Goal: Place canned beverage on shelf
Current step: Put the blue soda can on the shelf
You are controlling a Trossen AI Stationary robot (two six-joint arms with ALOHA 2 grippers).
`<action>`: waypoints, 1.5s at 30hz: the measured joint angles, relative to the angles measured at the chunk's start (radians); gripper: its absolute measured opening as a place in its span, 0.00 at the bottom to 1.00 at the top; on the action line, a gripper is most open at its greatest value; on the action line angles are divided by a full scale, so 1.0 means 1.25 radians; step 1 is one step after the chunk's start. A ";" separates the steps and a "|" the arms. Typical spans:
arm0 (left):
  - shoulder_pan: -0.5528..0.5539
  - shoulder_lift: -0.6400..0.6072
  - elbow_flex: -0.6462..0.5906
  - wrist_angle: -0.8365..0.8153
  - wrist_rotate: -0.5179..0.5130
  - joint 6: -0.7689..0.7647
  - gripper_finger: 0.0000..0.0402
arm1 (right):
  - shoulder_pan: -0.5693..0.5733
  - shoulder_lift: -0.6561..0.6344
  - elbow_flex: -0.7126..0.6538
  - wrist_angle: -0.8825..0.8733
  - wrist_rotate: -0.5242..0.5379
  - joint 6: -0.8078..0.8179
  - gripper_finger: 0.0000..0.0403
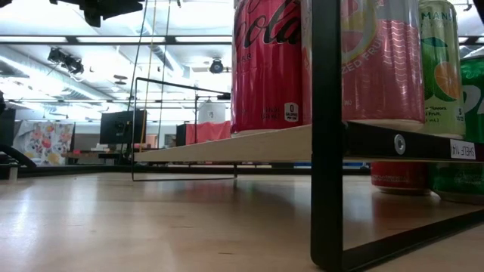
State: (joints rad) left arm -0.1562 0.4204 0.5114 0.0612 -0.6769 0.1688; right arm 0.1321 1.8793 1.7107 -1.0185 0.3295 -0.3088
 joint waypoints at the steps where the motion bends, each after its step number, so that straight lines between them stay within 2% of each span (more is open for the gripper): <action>1: 0.000 0.000 0.000 0.000 0.000 0.000 0.45 | -0.001 0.000 0.000 0.013 -0.015 0.000 0.55; 7: 0.000 0.000 0.000 0.000 0.000 0.000 0.45 | -0.001 0.000 0.000 0.021 -0.113 0.003 0.55; 45: 0.000 0.000 0.000 0.000 0.000 -0.001 0.45 | 0.088 0.000 0.000 0.012 -0.214 0.059 0.55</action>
State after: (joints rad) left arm -0.1562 0.4206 0.5114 0.0612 -0.6769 0.1680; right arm 0.2419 1.8793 1.7107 -1.0038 0.0619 -0.2348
